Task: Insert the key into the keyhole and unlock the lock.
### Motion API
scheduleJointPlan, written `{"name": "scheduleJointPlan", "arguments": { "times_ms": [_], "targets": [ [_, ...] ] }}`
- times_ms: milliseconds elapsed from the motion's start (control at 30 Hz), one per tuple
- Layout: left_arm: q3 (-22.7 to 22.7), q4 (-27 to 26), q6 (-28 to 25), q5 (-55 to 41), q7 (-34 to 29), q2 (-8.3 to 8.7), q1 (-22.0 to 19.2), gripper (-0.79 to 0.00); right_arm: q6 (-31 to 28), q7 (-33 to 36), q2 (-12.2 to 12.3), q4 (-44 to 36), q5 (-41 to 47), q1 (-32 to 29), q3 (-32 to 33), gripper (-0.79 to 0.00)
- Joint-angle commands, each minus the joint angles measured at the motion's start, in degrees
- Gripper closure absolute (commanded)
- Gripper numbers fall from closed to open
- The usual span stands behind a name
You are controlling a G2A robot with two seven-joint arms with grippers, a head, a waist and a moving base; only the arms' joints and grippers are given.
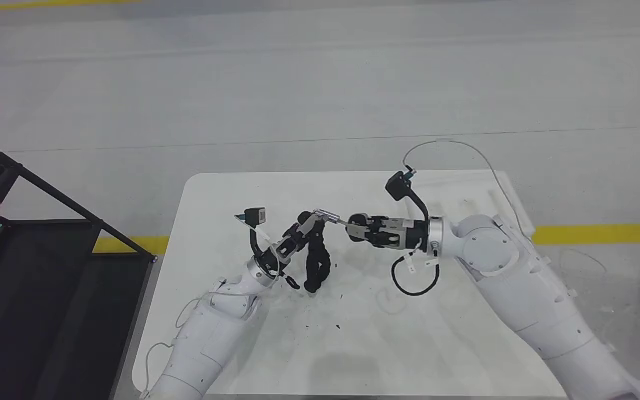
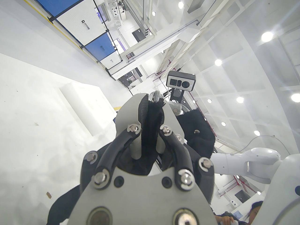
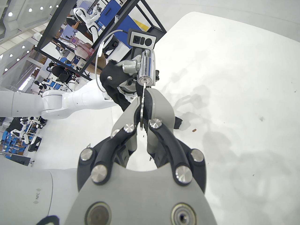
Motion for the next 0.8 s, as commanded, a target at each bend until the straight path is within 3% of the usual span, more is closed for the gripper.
{"name": "scheduleJointPlan", "arguments": {
  "times_ms": [0,233,333,633,700,767],
  "targets": [
    [0.00,0.00,0.00,0.00,0.00,0.00,0.00,0.000,0.10,0.03,-0.07,0.02,-0.03,0.10,-0.11,0.000],
    [0.00,0.00,0.00,0.00,0.00,0.00,0.00,0.000,0.45,-0.02,-0.25,0.28,0.28,0.22,-0.20,0.000],
    [0.00,0.00,0.00,0.00,0.00,0.00,0.00,0.000,0.57,0.12,-0.31,0.42,0.29,0.27,-0.22,-0.268],
    [0.00,0.00,0.00,0.00,0.00,0.00,0.00,0.000,0.57,0.37,-0.46,0.72,0.66,0.32,-0.13,-0.228],
    [0.00,0.00,0.00,0.00,0.00,0.00,0.00,0.000,0.56,0.44,-0.49,0.77,0.68,0.33,-0.08,-0.249],
    [0.00,0.00,0.00,0.00,0.00,0.00,0.00,0.000,0.63,0.46,-0.51,0.81,0.82,0.30,-0.03,-0.363]
  ]
}}
